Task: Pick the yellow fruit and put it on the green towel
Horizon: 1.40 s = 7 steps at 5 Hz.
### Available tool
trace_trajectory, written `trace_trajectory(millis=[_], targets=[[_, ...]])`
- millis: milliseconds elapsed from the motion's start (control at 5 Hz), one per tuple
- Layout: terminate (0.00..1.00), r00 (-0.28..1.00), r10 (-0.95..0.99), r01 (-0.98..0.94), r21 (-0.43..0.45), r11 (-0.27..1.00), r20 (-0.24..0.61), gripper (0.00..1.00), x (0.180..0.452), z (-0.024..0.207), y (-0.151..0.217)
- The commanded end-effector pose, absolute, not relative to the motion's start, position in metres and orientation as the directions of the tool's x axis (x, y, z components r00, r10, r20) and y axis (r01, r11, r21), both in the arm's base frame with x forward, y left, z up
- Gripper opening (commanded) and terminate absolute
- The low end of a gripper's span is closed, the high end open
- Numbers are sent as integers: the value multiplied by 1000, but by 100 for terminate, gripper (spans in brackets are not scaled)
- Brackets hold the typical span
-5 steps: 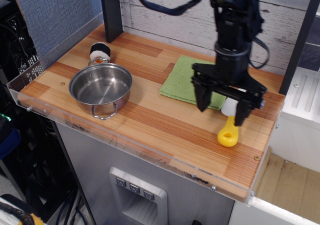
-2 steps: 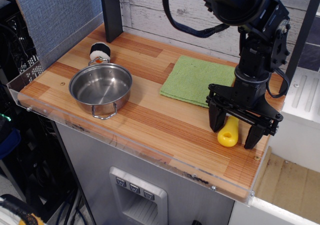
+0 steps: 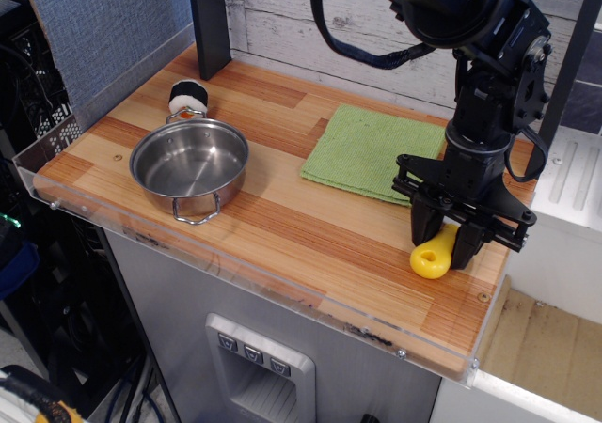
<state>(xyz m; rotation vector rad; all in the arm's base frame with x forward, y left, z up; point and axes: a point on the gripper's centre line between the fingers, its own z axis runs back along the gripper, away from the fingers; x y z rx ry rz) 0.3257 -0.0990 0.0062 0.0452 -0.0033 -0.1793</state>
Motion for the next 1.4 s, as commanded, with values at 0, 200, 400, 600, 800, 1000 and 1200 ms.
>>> trace_trajectory(millis=[0,200,400,600,800,1000,1200], targets=[[0,974,-218,218,16,976,67,0,331,44,-92],[0,962,-232,236,-6,972,142,0,332,81,-87],[0,953,-238,250,-42,967,186,0,333,103,-77],[0,962,-211,222,-42,974,175,0,342,103,-56],[0,974,-174,179,-22,984,145,0,353,90,-28],[0,983,-137,137,4,991,122,0,359,81,-7],[0,987,-121,120,17,993,105,0,362,71,2]])
